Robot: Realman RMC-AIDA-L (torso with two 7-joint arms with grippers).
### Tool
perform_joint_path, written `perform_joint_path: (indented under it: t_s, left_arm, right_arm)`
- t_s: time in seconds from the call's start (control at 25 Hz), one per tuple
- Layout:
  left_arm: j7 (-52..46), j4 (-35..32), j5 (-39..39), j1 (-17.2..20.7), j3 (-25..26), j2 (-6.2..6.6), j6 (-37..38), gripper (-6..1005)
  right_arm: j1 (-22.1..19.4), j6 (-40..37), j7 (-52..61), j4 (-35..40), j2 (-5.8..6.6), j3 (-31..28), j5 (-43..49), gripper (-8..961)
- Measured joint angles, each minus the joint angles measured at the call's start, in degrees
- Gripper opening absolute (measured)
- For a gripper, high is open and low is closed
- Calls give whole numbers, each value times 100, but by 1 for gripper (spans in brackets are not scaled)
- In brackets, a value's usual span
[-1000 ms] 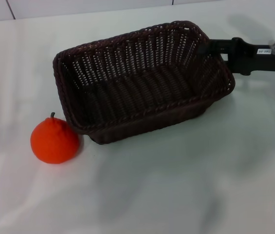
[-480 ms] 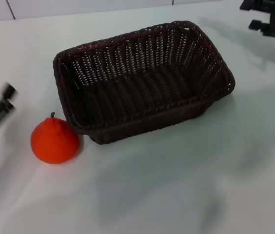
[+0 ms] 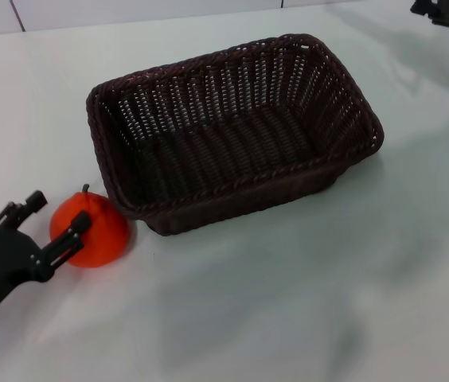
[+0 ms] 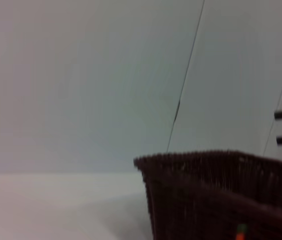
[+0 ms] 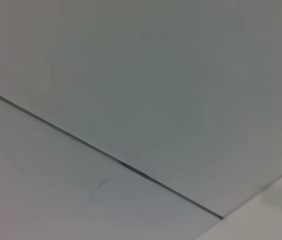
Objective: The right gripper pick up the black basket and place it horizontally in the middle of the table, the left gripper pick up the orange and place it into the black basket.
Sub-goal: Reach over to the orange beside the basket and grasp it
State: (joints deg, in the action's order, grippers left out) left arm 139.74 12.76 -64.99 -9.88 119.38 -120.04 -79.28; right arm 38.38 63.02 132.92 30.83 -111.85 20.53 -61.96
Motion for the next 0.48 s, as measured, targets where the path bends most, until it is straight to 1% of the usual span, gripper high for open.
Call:
perform_joint_path:
  t_s: [0.16,0.36,0.48]
  left_arm:
    - [17,9,-15,23,-146,6,158,785]
    - [9,32,-20,4,-261,32,151,579]
    - [6,42,-22,-27,-318,38,135,519]
  right_arm:
    - [7,-38,-144,-40,-16,8,-183,769]
    - [4,-56,-147,-43,-29,12,-193,769]
    - [-21,-60,-148,-43,-50,10,-194,768]
